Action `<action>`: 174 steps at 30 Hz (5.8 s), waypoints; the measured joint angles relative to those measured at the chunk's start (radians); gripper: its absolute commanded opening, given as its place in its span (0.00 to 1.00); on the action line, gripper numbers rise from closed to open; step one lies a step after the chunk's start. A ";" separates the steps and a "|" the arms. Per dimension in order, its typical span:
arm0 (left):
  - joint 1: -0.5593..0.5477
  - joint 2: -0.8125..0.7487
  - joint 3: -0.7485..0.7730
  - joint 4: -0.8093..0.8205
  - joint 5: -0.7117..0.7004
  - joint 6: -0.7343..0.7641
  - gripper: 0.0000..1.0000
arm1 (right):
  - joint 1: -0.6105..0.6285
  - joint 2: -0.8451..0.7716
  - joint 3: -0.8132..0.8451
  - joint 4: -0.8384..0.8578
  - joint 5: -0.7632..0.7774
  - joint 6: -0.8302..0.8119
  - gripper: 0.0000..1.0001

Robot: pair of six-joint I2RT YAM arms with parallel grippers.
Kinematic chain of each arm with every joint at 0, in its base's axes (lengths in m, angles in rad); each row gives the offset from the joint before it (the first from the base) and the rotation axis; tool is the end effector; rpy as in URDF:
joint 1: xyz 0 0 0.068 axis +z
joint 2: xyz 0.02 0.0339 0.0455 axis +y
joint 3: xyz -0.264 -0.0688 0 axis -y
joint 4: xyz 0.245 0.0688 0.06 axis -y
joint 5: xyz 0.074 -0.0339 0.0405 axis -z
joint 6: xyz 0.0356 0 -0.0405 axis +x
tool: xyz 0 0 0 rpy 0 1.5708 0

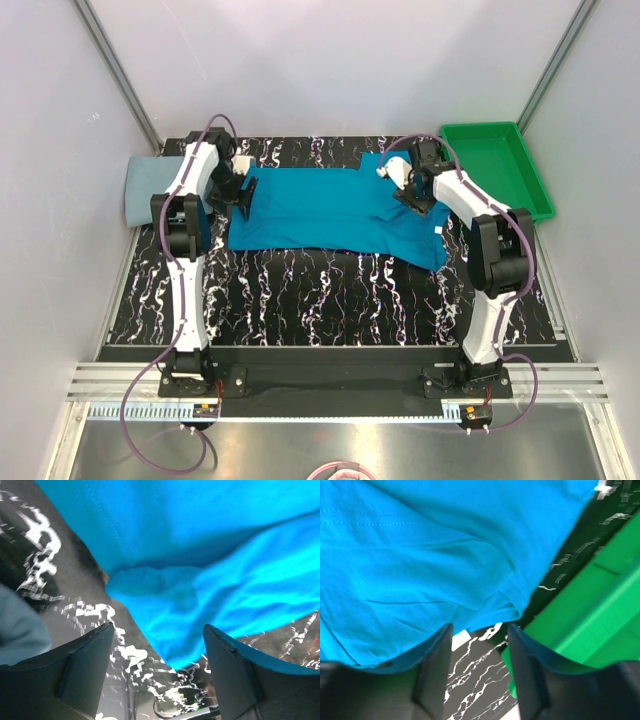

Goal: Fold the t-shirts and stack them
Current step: Fold the tshirt

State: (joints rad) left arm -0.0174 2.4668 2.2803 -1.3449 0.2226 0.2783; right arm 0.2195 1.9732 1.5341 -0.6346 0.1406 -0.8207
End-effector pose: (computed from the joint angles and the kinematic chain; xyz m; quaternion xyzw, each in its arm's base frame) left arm 0.4821 -0.0162 0.1833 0.1485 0.9825 -0.1076 0.0339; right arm 0.4137 0.0872 0.2105 -0.4655 0.8476 -0.1377 0.2142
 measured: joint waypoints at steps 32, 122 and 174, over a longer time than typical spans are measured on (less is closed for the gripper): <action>-0.079 -0.253 -0.388 0.064 0.066 -0.050 0.79 | -0.389 -0.076 -0.103 -0.545 -0.792 0.549 0.63; -0.157 -0.218 -0.500 0.062 0.006 -0.070 0.75 | -0.489 0.104 -0.063 -0.517 -0.705 0.505 0.01; -0.070 -0.215 -0.514 0.082 -0.096 -0.092 0.36 | -0.490 0.106 -0.016 -0.593 -0.673 0.462 0.01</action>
State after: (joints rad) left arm -0.0875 2.2517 1.7660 -1.2625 0.1268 0.1860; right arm -0.2707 2.0792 1.5181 -1.2274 -0.5323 -0.3592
